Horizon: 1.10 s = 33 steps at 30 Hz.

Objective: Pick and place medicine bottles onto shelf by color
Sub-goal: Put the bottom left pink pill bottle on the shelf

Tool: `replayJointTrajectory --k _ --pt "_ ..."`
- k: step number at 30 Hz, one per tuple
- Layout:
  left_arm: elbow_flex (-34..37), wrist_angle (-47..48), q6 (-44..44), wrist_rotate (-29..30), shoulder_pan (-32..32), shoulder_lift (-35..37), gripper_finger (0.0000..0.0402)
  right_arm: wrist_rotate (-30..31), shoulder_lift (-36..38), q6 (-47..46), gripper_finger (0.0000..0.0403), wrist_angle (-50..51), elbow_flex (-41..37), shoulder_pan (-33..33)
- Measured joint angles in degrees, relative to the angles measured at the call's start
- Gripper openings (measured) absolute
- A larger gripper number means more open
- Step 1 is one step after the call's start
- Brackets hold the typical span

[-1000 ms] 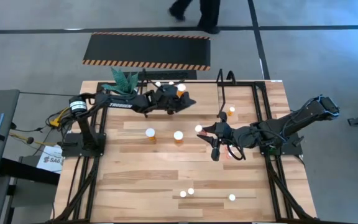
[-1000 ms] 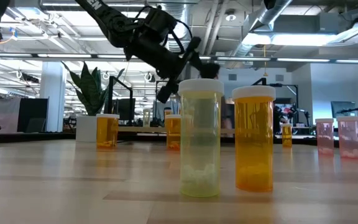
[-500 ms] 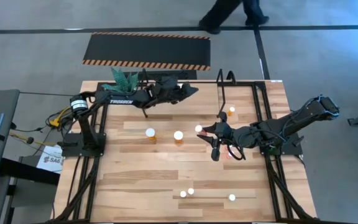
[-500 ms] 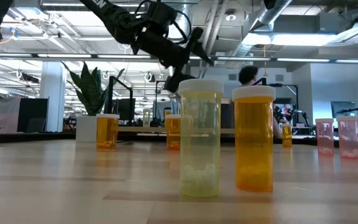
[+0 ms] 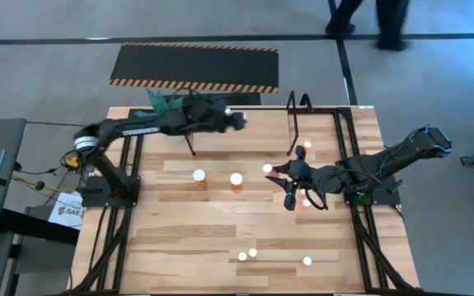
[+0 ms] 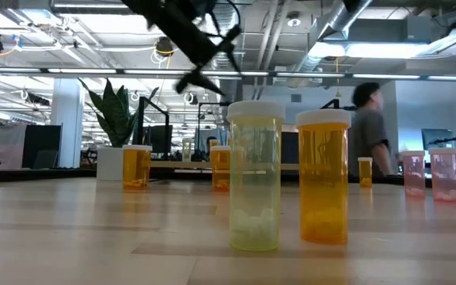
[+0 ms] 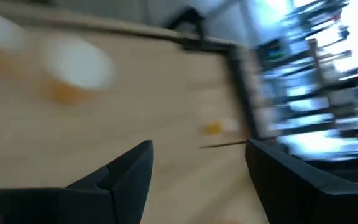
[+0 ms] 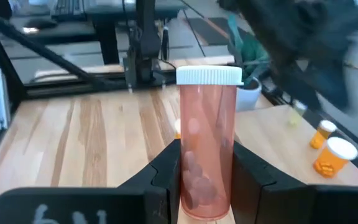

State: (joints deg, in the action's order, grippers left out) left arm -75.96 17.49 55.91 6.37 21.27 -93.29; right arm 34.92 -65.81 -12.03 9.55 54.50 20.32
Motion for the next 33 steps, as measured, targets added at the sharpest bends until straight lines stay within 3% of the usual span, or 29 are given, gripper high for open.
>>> replayJointTrajectory --k 3,8,12,18,24,27,31,33 --pt "0.0 10.4 -9.2 4.6 -1.4 6.8 0.0242 0.3 1.3 0.0 0.0116 1.4 -0.1 -0.4" --pt "-0.1 18.7 -11.2 10.8 -7.6 18.4 0.0242 0.5 2.2 -0.1 0.0116 2.5 0.0 -1.4" --pt "-0.1 27.2 -10.4 18.1 -17.6 24.9 0.0242 -0.1 0.3 -0.2 0.012 1.2 0.0 -1.7" --pt "0.9 36.0 -5.1 32.7 -37.6 27.3 0.0242 -0.2 -4.3 -0.1 0.0133 -5.2 0.0 -1.7" --pt "4.7 36.0 -3.0 43.3 -49.3 27.3 0.0242 -0.1 -7.8 -0.1 0.0127 -7.7 0.0 -1.7" --pt "5.8 35.8 0.7 41.0 -50.9 27.3 0.0242 -0.1 -8.7 -0.1 0.0123 -8.4 0.0 -1.7" --pt "7.3 35.2 14.7 26.6 -50.8 27.3 0.0242 -0.1 -8.6 -0.1 0.0124 -8.5 0.0 -1.7" --pt "8.7 34.5 20.9 22.5 -50.9 26.7 0.0242 -0.1 -8.5 -0.1 0.0125 -8.6 0.0 -1.7"
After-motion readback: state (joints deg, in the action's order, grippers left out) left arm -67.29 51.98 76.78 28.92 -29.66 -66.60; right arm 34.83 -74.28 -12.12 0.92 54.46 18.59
